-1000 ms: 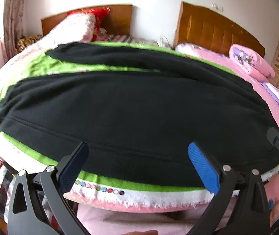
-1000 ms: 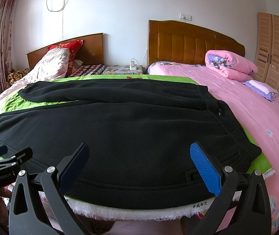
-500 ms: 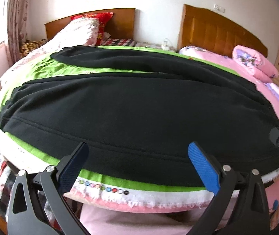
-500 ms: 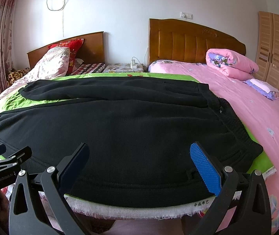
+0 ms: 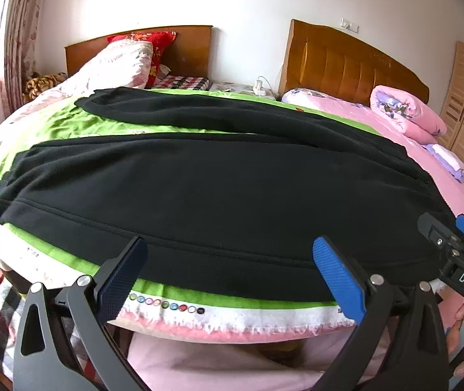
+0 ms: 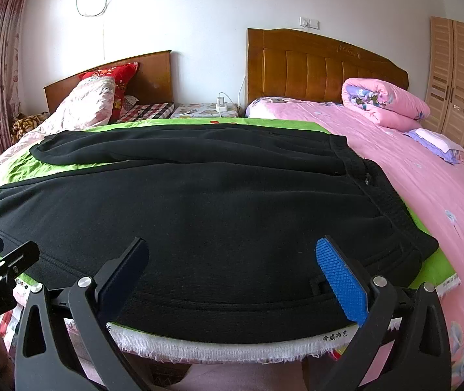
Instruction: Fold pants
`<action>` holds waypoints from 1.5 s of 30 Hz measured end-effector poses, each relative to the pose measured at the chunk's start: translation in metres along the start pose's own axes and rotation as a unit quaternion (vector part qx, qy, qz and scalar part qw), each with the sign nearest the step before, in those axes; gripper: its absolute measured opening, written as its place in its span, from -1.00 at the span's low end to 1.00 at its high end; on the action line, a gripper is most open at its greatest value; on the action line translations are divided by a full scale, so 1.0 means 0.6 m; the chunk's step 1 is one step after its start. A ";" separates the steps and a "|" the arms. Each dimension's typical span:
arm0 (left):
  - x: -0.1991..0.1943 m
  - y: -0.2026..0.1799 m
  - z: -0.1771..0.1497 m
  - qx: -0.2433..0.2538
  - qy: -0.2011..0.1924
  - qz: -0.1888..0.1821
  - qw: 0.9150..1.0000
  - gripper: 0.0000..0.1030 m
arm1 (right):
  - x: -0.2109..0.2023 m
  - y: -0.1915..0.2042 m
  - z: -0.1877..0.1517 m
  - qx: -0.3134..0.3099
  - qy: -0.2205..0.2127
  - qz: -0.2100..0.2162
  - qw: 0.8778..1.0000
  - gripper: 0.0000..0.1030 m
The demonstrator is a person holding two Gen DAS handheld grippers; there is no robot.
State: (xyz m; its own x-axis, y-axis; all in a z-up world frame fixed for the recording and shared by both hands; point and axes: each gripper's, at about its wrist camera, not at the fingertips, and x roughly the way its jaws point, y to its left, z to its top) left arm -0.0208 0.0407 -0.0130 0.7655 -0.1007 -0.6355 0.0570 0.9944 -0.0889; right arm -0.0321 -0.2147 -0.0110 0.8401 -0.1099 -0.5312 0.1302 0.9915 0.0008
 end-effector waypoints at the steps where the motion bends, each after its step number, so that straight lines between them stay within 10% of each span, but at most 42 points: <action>1: -0.002 -0.003 0.000 0.005 -0.003 0.011 1.000 0.97 | 0.000 0.000 0.000 0.000 0.000 0.000 1.000 0.92; 12: 0.029 -0.028 0.039 0.078 0.001 0.071 0.994 0.97 | 0.004 0.003 0.008 -0.021 -0.007 0.010 1.000 0.92; 18: 0.089 -0.015 0.165 0.075 0.018 0.043 0.996 0.97 | 0.034 0.014 0.104 -0.134 -0.021 0.140 0.981 0.92; 25: 0.203 0.030 0.318 0.043 0.089 -0.005 0.995 0.97 | 0.252 0.023 0.284 -0.263 0.056 0.141 0.953 0.92; 32: 0.339 0.024 0.404 -0.010 0.163 -0.132 0.978 0.97 | 0.550 -0.028 0.387 -0.214 0.166 0.168 0.948 0.87; 38: 0.449 -0.016 0.431 -0.047 0.237 -0.200 0.949 0.90 | 0.683 -0.043 0.400 -0.205 0.242 0.208 0.925 0.59; 40: 0.486 -0.036 0.435 -0.060 0.258 -0.220 0.939 0.46 | 0.698 -0.050 0.399 -0.189 0.260 0.247 0.914 0.54; 45: 0.564 -0.076 0.447 -0.102 0.297 -0.237 0.920 0.21 | 0.668 -0.052 0.399 -0.195 0.249 0.303 0.899 -0.57</action>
State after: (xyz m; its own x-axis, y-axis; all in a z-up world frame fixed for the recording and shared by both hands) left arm 0.4075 -0.0304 -0.0185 0.1980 -0.5810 -0.7895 0.1269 0.8138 -0.5671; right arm 0.4266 -0.3063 -0.0212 0.3412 0.4079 -0.8469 -0.5476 0.8185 0.1736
